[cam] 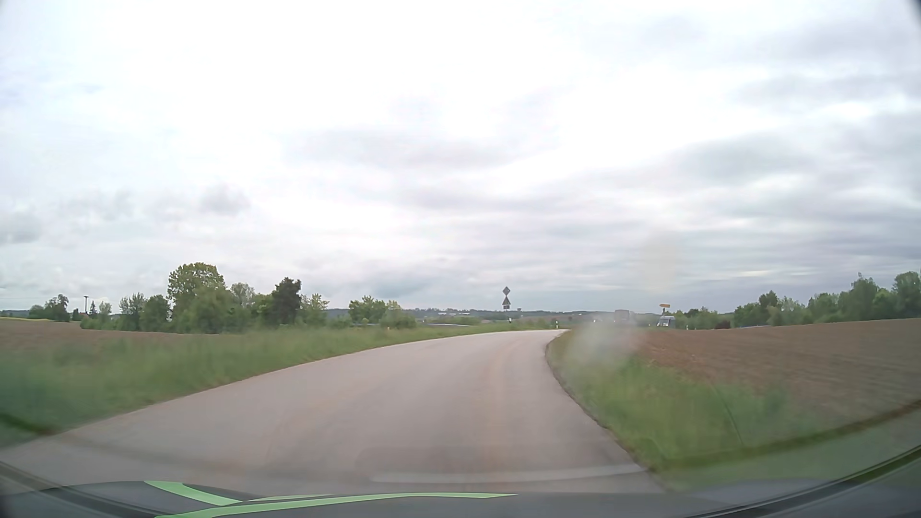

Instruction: Follow the waypoints while adhering to traffic rules and regulations

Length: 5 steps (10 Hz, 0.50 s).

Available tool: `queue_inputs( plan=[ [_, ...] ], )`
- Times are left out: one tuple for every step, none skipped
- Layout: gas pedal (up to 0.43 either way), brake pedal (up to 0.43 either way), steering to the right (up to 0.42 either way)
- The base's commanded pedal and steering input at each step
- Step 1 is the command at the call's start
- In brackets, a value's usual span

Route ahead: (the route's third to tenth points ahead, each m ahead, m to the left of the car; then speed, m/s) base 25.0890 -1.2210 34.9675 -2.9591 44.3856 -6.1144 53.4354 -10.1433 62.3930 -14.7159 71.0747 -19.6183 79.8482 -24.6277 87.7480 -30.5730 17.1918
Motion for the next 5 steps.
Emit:
queue_inputs(
  plan=[
    [0.0, 0.244, 0.038],
    [0.0, 0.244, 0.036],
    [0.0, 0.232, 0.036],
    [0.0, 0.213, 0.036],
    [0.0, 0.207, 0.036]
  ],
)
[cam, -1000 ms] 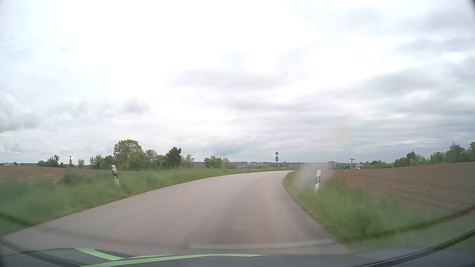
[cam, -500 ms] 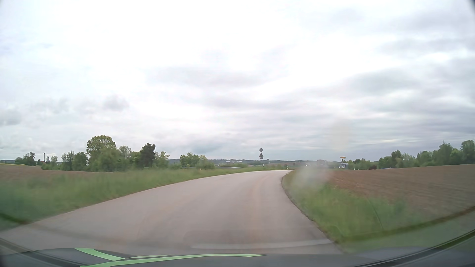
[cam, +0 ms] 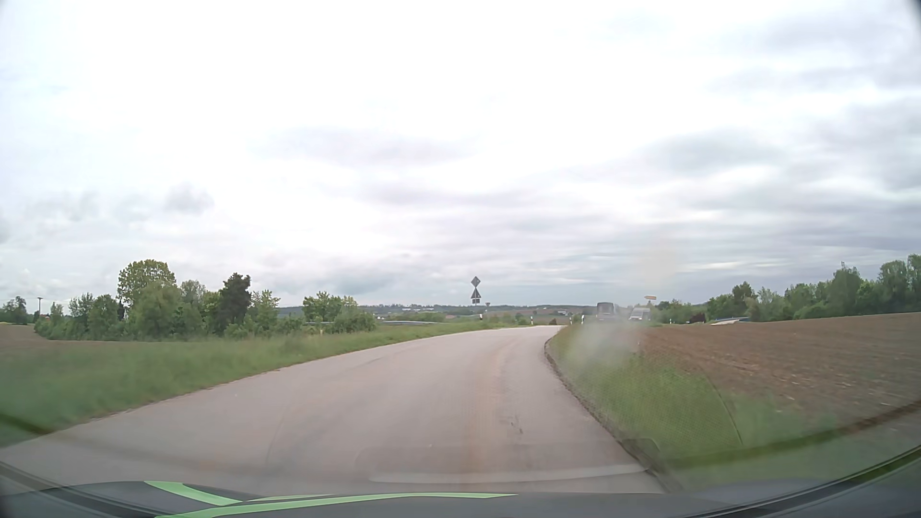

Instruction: Follow the waypoints while adhering to traffic rules and regulations

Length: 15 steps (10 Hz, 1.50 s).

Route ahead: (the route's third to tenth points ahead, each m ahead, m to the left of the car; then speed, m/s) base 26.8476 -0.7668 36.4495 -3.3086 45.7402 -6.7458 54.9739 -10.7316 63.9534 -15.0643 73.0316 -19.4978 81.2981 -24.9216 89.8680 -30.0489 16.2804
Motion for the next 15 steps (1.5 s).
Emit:
queue_inputs(
  plan=[
    [0.0, 0.207, 0.037],
    [0.0, 0.207, 0.037],
    [0.0, 0.207, 0.037],
    [0.0, 0.207, 0.039],
    [0.0, 0.207, 0.04],
    [0.0, 0.201, 0.04],
    [0.0, 0.195, 0.04],
    [0.0, 0.195, 0.038],
    [0.0, 0.195, 0.036],
    [0.0, 0.195, 0.036],
    [0.0, 0.195, 0.036],
    [0.0, 0.195, 0.036],
    [0.0, 0.195, 0.036],
    [0.0, 0.195, 0.036],
    [0.0, 0.189, 0.037]
  ],
)
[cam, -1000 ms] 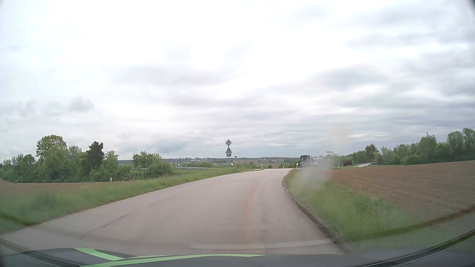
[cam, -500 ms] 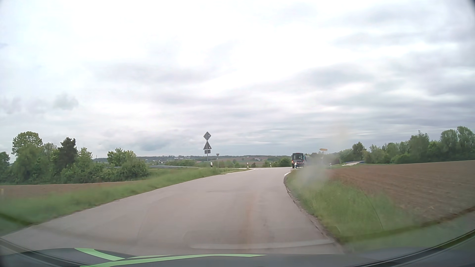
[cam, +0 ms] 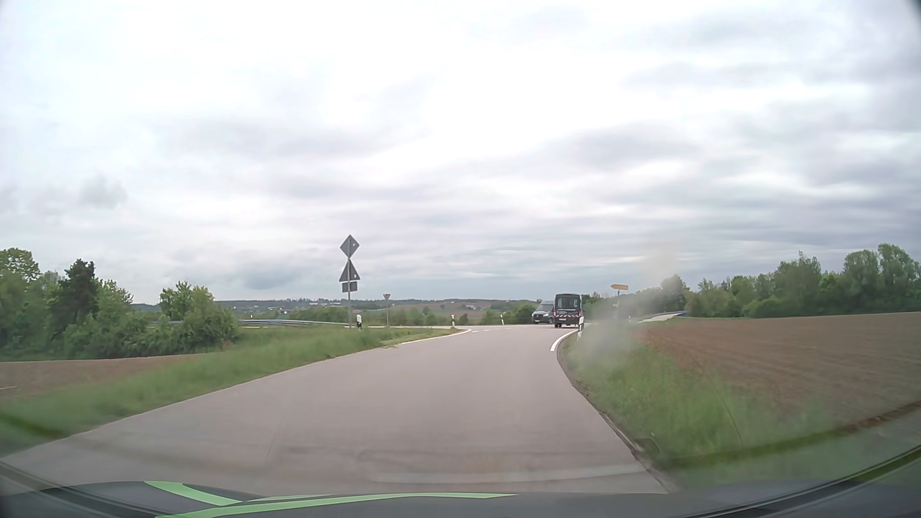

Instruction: Follow the waypoints while adhering to traffic rules and regulations

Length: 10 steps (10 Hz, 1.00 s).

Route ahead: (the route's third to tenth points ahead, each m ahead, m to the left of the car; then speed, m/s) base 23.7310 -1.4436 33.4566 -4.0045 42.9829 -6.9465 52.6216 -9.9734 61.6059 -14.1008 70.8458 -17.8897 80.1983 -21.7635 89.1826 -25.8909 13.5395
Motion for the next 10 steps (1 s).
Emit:
queue_inputs(
  plan=[
    [0.0, 0.171, 0.038],
    [0.0, 0.14, 0.038],
    [0.0, 0.122, 0.039],
    [0.0, 0.116, 0.038],
    [0.0, 0.11, 0.039],
    [0.0, 0.098, 0.041],
    [0.0, 0.067, 0.041],
    [0.0, 0.061, 0.041],
    [0.0, 0.061, 0.041],
    [0.0, 0.055, 0.041]
  ],
)
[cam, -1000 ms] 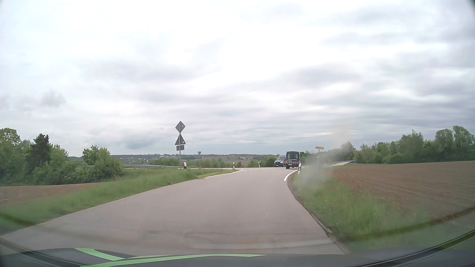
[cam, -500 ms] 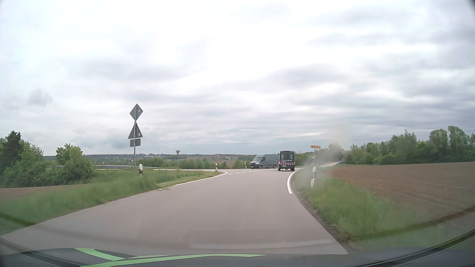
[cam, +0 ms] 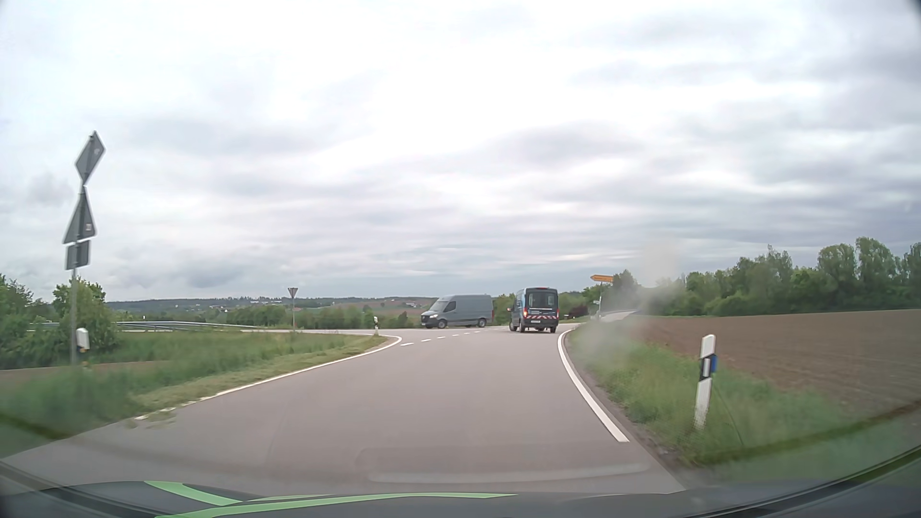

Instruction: Follow the waypoints while adhering to traffic rules and regulations

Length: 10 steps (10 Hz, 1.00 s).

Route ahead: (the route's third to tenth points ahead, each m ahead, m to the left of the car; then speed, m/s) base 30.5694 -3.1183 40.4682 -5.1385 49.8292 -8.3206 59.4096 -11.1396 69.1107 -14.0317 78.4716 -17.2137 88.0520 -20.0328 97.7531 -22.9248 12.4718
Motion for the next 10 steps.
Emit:
queue_inputs(
  plan=[
    [0.0, 0.049, 0.041],
    [0.0, 0.043, 0.041],
    [0.0, 0.024, 0.041],
    [0.0, 0.006, 0.04],
    [0.0, 0.0, 0.04],
    [0.0, 0.0, 0.04],
    [0.0, 0.0, 0.039],
    [0.0, 0.0, 0.036],
    [0.0, 0.0, 0.033],
    [0.0, 0.0, 0.032]
  ],
)
